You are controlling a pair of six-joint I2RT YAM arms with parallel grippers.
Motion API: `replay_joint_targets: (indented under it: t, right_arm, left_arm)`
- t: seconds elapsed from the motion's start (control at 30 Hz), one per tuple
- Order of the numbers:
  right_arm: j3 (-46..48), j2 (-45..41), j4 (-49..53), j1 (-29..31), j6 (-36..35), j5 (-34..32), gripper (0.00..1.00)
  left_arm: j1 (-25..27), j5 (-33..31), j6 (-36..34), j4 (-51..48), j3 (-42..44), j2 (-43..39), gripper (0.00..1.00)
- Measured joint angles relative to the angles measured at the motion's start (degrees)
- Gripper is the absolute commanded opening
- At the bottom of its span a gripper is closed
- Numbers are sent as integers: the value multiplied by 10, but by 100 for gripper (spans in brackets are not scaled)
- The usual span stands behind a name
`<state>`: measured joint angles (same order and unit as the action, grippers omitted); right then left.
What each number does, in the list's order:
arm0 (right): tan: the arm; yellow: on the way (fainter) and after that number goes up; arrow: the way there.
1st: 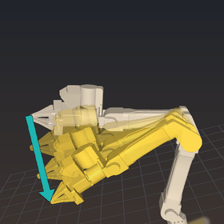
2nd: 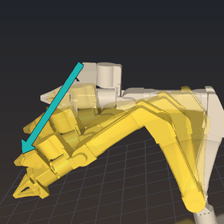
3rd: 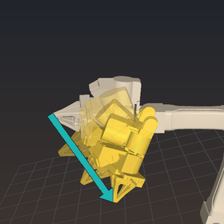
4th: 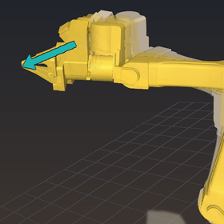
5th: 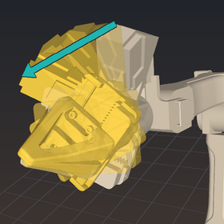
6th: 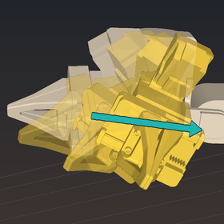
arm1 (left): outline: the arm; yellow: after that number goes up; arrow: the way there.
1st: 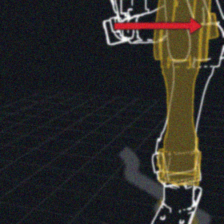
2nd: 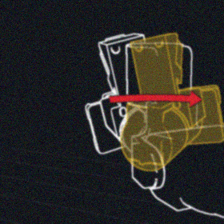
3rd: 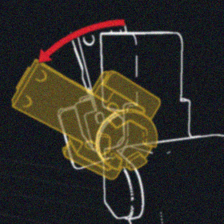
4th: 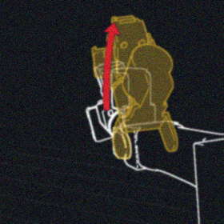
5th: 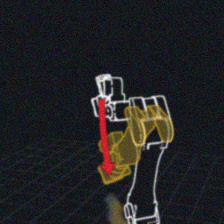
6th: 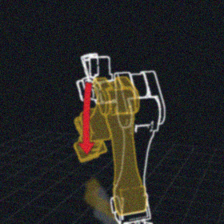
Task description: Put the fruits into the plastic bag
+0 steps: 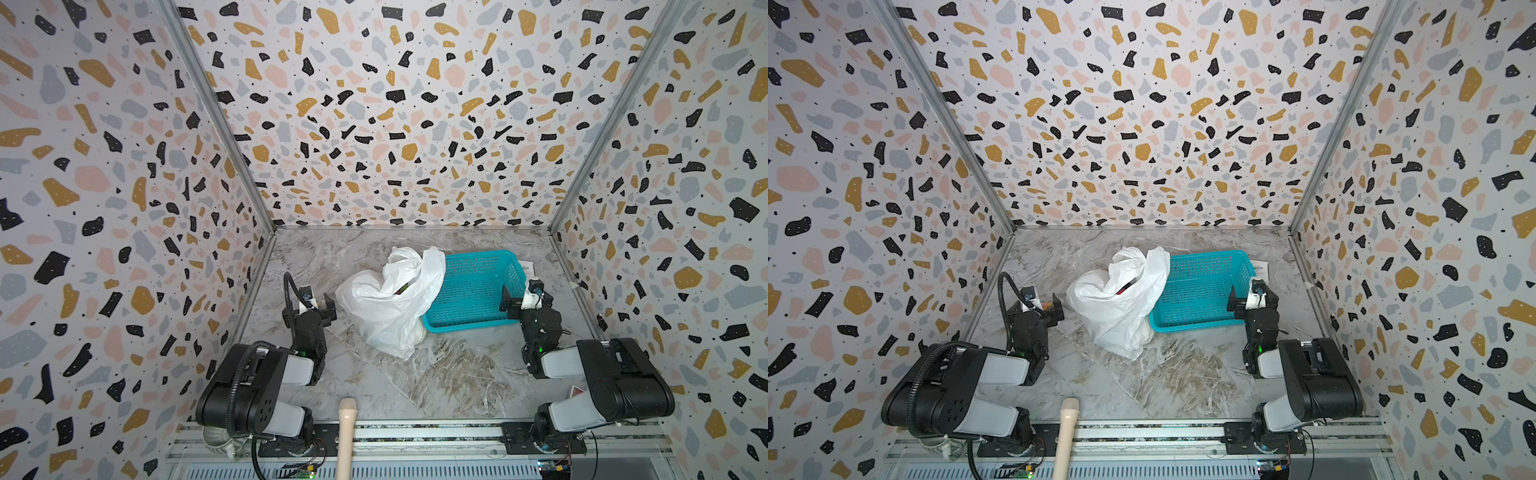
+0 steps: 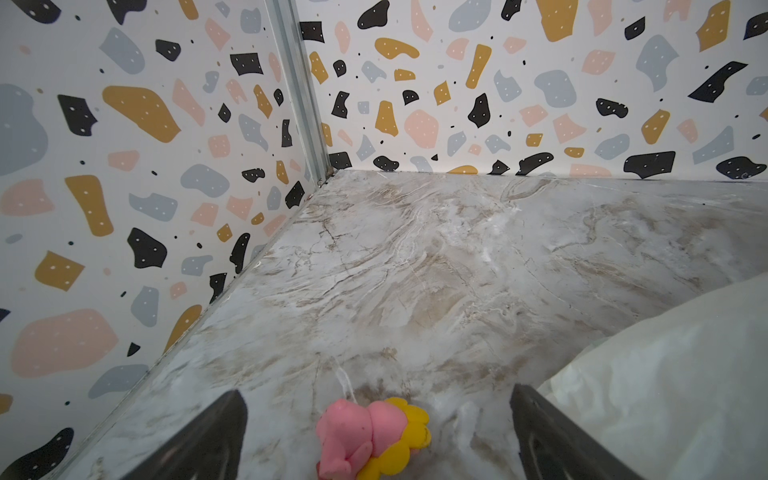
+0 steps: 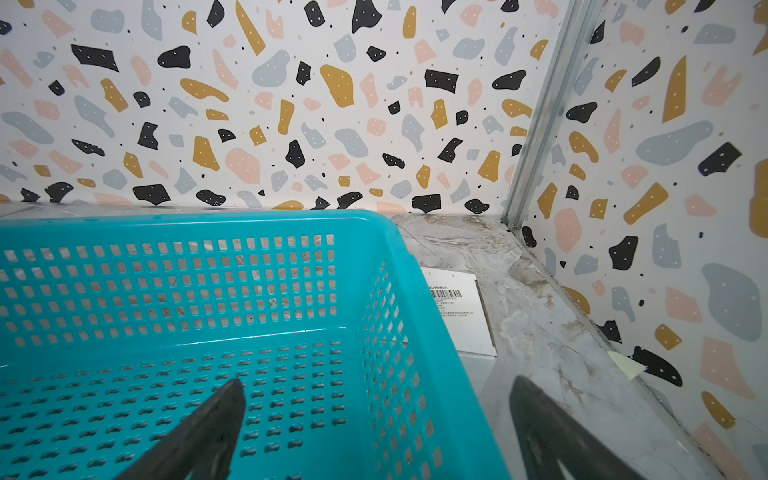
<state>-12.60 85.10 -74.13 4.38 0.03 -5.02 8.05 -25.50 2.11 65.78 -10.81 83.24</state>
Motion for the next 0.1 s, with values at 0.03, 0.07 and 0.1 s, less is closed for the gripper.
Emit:
replay_joint_targets:
  t: [0.03,0.07,0.1]
  right_arm:
    - [0,0,0,0,0,1,99]
    - [0,0,0,0,0,2,99]
    - [0,0,0,0,0,3,99]
  left_arm:
    - [0,0,0,0,0,0,99]
    - [0,0,0,0,0,0,100]
    - [0,0,0,0,0,0,99]
